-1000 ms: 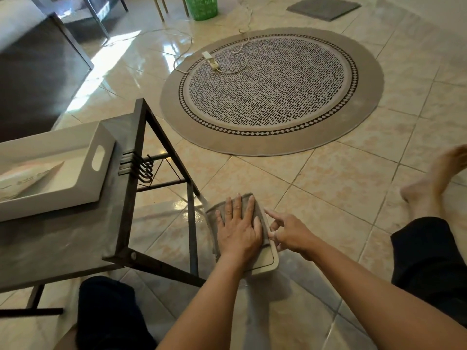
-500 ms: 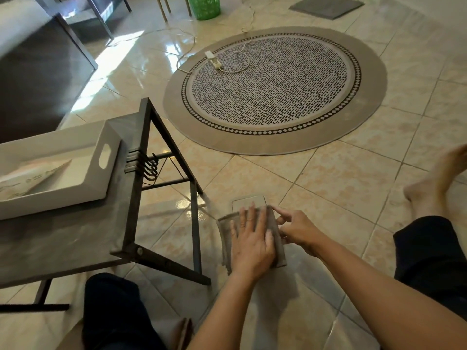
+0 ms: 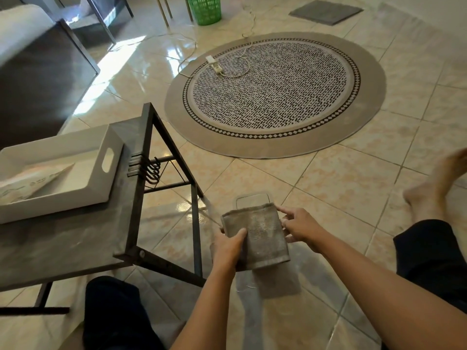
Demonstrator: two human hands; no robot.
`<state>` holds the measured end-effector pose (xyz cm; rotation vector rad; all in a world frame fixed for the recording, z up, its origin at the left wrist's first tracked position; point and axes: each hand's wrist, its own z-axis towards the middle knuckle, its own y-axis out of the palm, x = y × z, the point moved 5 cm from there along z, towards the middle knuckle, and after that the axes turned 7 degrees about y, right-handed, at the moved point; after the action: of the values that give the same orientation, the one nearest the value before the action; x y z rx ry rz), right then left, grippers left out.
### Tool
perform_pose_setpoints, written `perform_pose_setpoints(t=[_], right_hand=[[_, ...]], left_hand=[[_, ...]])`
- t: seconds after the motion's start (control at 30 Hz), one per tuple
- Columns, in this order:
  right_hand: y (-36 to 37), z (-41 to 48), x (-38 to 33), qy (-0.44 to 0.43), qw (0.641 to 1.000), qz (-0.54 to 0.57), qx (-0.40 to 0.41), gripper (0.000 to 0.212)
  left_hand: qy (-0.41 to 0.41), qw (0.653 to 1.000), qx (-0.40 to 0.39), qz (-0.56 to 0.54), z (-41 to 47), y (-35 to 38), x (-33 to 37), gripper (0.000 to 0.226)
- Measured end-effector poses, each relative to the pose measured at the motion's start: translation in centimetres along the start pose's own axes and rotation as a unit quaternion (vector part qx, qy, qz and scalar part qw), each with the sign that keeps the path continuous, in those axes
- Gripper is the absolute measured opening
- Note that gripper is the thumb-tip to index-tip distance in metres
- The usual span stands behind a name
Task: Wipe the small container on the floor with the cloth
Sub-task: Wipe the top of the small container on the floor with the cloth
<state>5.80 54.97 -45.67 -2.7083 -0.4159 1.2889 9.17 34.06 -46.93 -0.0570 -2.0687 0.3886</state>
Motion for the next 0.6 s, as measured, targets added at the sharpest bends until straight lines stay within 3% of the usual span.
perform_pose_setpoints(t=[0.1, 0.23, 0.43, 0.6], right_hand=[[0.5, -0.4, -0.1, 0.004, 0.999, -0.01, 0.034, 0.041], [0.8, -1.0, -0.1, -0.009, 0.995, -0.071, 0.076, 0.042], [0.4, -2.3, -1.2, -0.041, 0.987, -0.11, 0.109, 0.051], [0.8, -4.4, -3.1, -0.085, 0.992, -0.07, 0.064, 0.063]], left_hand=[[-0.05, 0.999, 0.007, -0.011, 0.0, -0.5, -0.1, 0.053], [-0.105, 0.993, -0.031, -0.048, -0.5, -0.6, 0.0, 0.046], [0.078, 0.996, 0.029, 0.042, -3.2, -1.2, 3.3, 0.018], [0.236, 0.967, -0.051, 0.075, -6.6, -1.1, 8.3, 0.02]])
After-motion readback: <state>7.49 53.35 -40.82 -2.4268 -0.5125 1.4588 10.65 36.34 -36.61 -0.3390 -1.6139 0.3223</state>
